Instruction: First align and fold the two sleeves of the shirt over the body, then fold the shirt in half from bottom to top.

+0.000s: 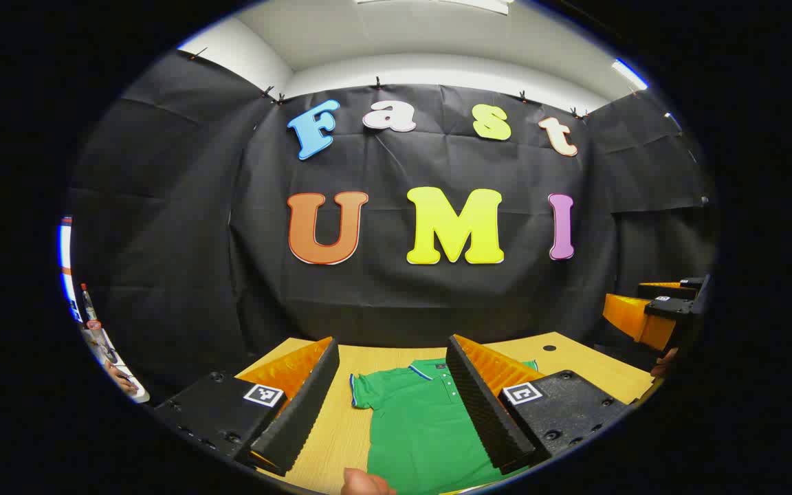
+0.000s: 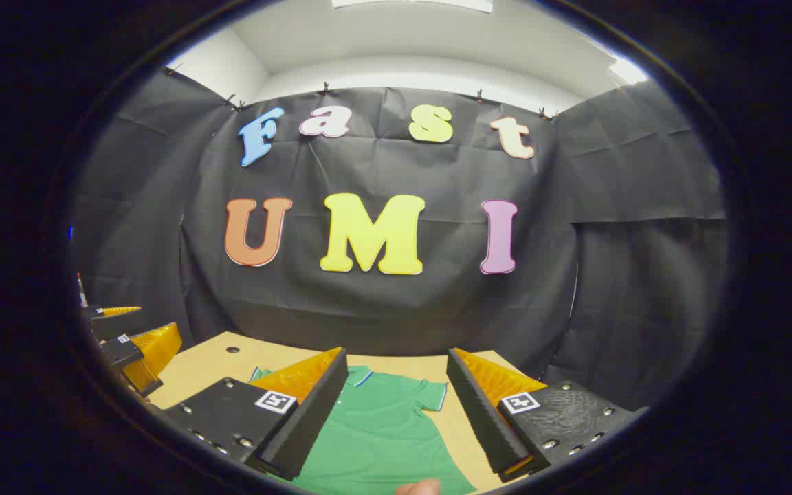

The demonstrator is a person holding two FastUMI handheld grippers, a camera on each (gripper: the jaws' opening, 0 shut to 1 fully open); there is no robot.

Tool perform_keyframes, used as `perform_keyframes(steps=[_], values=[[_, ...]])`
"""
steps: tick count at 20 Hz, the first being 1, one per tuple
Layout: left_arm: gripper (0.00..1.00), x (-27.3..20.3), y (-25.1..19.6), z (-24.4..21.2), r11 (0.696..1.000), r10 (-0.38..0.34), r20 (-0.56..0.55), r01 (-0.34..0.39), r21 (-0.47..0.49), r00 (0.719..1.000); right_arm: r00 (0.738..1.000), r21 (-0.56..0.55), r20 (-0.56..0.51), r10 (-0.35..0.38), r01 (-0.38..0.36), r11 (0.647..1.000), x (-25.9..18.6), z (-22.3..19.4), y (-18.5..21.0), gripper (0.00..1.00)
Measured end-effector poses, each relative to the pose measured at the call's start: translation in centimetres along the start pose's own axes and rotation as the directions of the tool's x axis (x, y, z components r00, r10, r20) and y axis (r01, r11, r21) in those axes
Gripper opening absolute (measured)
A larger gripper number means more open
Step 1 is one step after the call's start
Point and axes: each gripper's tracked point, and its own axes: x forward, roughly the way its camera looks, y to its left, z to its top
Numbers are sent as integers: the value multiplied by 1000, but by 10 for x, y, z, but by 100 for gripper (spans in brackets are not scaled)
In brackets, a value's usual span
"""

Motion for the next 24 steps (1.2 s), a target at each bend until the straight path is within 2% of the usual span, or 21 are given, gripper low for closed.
perform_keyframes(steps=[10, 12, 13, 24], values=[[100, 8, -2, -1, 1000, 1, 6, -1, 18, 1000, 999, -2, -17, 35, -35, 999, 15, -6, 6, 93], [96, 10, -3, 0, 1000, -5, 9, 5, 25, 1000, 999, -2, -16, 35, -35, 999, 15, -7, 7, 93], [100, 12, -4, 1, 1000, -5, 11, 5, 27, 1000, 999, -1, -16, 34, -34, 999, 14, -6, 6, 93], [100, 16, 4, 1, 999, 10, 9, -11, 33, 1000, 999, 1, -14, 31, -31, 1000, 21, -5, 7, 93]])
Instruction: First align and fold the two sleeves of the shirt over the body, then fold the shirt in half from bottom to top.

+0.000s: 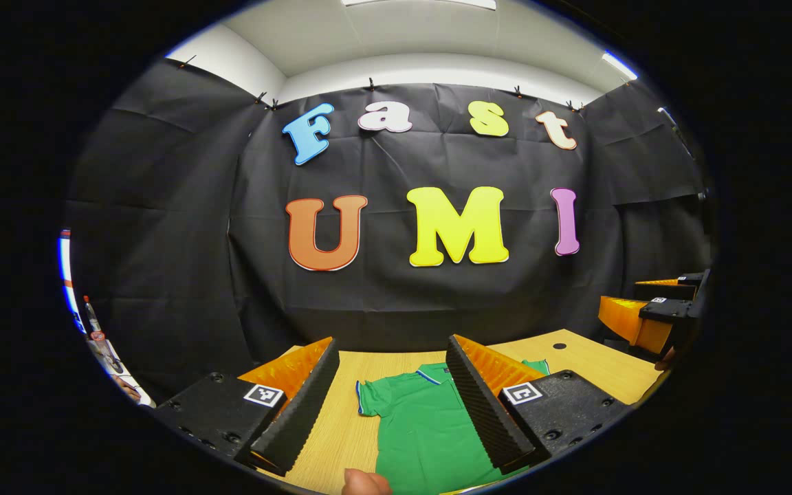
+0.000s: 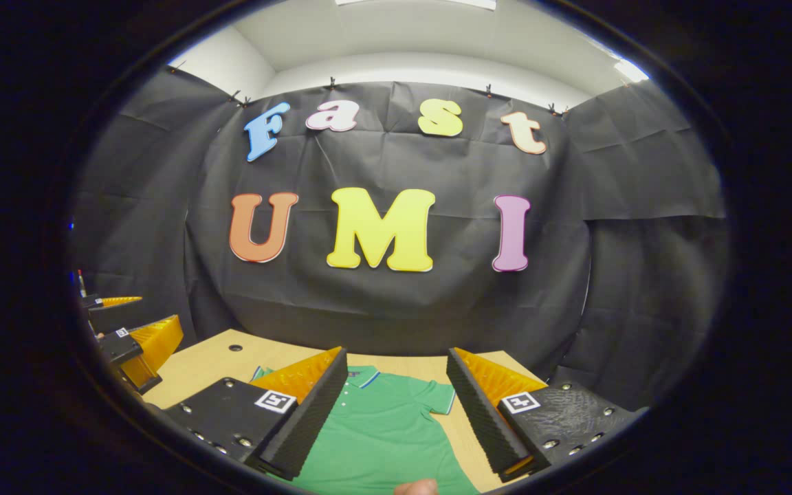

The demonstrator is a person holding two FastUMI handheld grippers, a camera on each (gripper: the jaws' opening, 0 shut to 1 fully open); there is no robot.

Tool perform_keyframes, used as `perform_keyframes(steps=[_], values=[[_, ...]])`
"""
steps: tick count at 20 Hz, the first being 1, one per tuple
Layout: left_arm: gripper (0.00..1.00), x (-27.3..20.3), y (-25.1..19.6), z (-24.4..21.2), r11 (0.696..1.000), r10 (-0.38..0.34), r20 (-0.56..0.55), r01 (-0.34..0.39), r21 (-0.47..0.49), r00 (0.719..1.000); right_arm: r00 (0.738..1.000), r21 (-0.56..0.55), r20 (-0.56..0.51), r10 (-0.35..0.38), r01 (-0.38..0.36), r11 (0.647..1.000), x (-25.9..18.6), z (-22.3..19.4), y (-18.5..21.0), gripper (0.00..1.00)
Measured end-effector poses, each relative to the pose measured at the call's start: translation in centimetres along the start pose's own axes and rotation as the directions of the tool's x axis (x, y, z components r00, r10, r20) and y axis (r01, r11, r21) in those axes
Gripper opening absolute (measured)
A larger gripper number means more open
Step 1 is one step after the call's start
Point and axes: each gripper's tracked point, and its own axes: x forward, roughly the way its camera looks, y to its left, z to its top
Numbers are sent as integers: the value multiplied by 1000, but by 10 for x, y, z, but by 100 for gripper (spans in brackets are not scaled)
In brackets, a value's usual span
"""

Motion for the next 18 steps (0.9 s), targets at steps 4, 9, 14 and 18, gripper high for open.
perform_keyframes(steps=[4, 9, 14, 18], values=[[100, 6, -2, -2, 1000, 5, -5, -5, -4, 1000, 1000, -12, -8, 5, -5, 1000, 7, -2, 0, 91], [100, 18, -8, -7, 1000, 10, -23, -10, -12, 1000, 999, -21, -51, -15, 14, 1000, 25, -8, -14, 93], [100, 34, -14, -10, 1000, 15, -30, -16, -12, 999, 988, -13, -145, -58, 57, 998, 74, -26, -44, 93], [99, 50, -18, -14, 1000, 24, -43, -24, -8, 999, 964, 30, -257, -65, 75, 997, 129, -56, -68, 93]])
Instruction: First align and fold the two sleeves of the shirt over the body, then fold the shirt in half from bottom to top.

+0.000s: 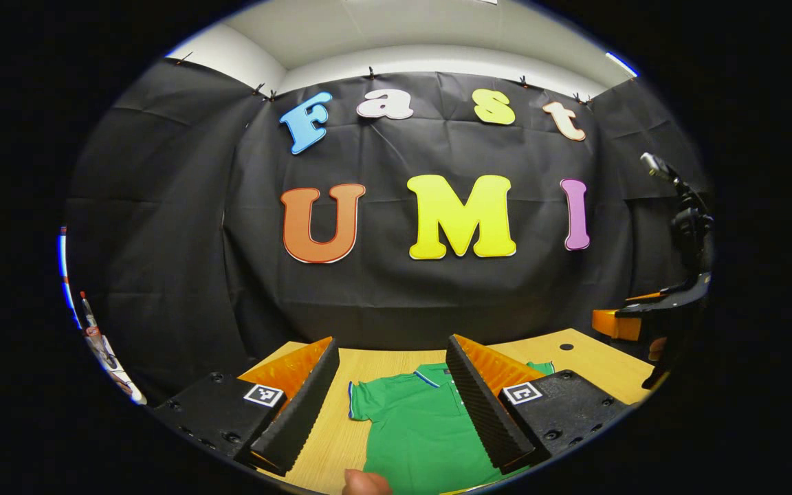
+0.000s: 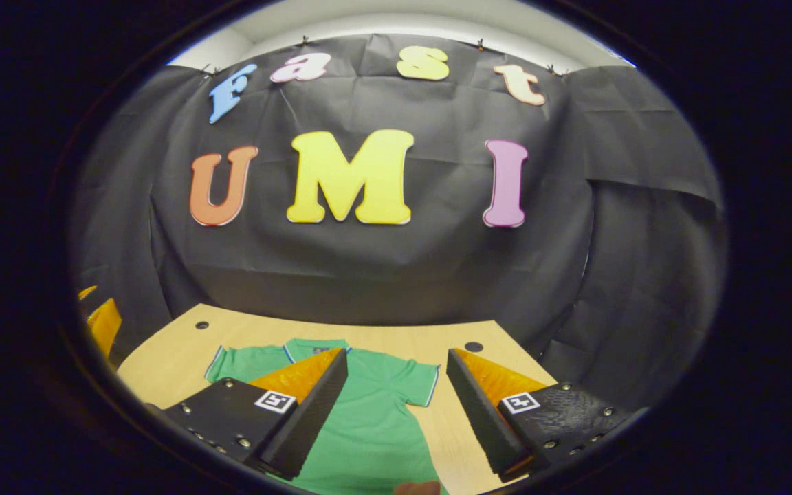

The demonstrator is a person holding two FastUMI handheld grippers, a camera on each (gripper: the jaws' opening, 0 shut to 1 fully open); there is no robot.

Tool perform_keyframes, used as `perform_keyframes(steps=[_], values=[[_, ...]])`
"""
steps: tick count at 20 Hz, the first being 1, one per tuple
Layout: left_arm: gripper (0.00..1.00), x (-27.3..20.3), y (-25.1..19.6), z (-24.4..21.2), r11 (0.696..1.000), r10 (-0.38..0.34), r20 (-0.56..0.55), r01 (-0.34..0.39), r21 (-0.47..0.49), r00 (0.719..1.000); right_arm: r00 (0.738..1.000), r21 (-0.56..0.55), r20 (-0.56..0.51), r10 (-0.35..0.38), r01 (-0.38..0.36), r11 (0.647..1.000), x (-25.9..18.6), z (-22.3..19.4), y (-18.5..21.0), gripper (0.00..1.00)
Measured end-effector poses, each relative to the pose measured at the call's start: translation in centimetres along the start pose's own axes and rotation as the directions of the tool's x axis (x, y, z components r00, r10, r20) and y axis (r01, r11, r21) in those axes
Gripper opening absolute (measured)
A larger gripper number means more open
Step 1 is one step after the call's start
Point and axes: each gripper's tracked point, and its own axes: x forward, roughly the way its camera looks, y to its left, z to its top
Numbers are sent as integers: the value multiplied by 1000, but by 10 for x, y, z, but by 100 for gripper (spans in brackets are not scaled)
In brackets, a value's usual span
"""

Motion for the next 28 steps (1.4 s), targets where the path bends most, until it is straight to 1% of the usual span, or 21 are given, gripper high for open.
perform_keyframes(steps=[3, 6, 7, 10, 12, 14, 16, 20, 23, 28], values=[[100, 9, -1, -2, 1000, 7, -10, -7, 4, 1000, 997, 36, -74, -21, 24, 999, 53, -8, -17, 93], [100, 18, -4, -14, 1000, 6, -45, -6, 5, 999, 990, 72, -143, 7, 3, 997, 108, -25, -22, 93], [100, 20, -4, -17, 1000, 10, -56, -9, 12, 998, 987, 65, -161, -4, 15, 998, 126, -31, -27, 93], [100, 27, -5, -21, 1000, 18, -76, -17, 14, 997, 979, -3, -201, -40, 40, 999, 178, -56, -40, 93], [100, 32, -8, -26, 1000, 15, -93, -14, 21, 996, 973, -22, -226, -49, 46, 999, 212, -75, -48, 93], [100, 38, -9, -26, 999, 21, -100, -18, 33, 995, 963, -24, -261, -69, 65, 998, 244, -94, -56, 93], [100, 44, -13, -27, 999, 24, -108, -19, 45, 994, 947, -61, -304, -102, 87, 994, 272, -117, -67, 93], [100, 53, -27, -15, 999, 6, -86, -3, 36, 996, 930, -23, -354, -99, 97, 995, 308, -141, -71, 93], [100, 56, -31, -10, 999, 3, -78, -1, 34, 997, 906, -8, -413, -95, 101, 995, 318, -163, -75, 93], [99, 59, -28, -9, 1000, 18, -78, -16, 25, 997, 892, -24, -441, -97, 96, 995, 325, -182, -75, 93]])
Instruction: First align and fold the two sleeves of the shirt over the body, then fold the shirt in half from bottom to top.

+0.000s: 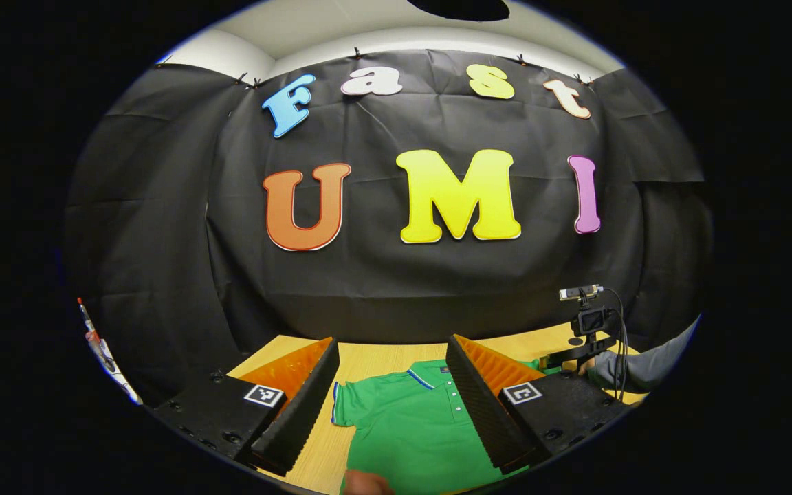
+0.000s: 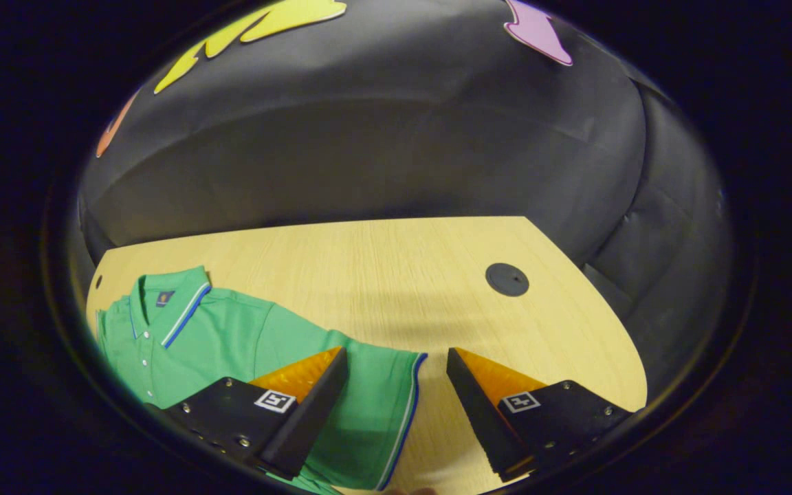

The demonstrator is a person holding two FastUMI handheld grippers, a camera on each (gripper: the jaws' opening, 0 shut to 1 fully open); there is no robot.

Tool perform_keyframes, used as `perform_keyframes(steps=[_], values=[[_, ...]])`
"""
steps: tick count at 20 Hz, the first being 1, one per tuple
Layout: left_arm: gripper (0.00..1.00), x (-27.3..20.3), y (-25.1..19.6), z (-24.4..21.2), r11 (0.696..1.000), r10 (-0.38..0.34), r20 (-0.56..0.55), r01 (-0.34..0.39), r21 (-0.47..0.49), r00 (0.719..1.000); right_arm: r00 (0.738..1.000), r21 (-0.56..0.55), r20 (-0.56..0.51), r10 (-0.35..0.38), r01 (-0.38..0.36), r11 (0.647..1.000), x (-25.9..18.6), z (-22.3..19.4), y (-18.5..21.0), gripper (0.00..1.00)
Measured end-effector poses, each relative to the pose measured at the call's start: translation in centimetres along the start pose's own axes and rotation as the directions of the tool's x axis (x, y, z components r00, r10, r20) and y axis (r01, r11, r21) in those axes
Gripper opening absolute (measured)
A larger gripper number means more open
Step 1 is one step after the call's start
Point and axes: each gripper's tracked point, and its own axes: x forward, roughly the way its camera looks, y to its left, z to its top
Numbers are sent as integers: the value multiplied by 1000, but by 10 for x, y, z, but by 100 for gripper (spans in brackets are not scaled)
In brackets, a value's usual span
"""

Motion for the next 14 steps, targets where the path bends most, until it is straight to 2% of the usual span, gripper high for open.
perform_keyframes(steps=[4, 6, 7, 8, 11, 12, 14], values=[[99, 2, 3, -4, 1000, 9, -13, -9, 1, 1000, 1000, 0, -14, 11, -11, 1000, 2, -5, 2, 93], [100, 2, 4, -7, 1000, 11, -23, -11, -4, 1000, 998, 12, -17, 66, -66, 998, 3, -5, 10, 96], [100, 2, 4, -8, 1000, 12, -29, -12, -5, 1000, 998, 26, -27, 62, -62, 998, 3, -7, 12, 78], [100, 2, 5, -9, 1000, 15, -32, -15, -5, 999, 998, 37, -39, 58, -57, 998, 0, -7, 11, 75], [100, 1, 8, -12, 1000, 24, -39, -24, 1, 999, 997, 34, -37, 64, -62, 997, 2, -7, 15, 13], [100, 1, 8, -13, 1000, 28, -42, -28, 3, 999, 998, 23, -40, 55, -54, 998, 0, -8, 15, 2], [100, -1, 9, -12, 999, 33, -40, -33, 2, 999, 998, -11, -36, 49, -49, 999, -1, -7, 15, 1]])
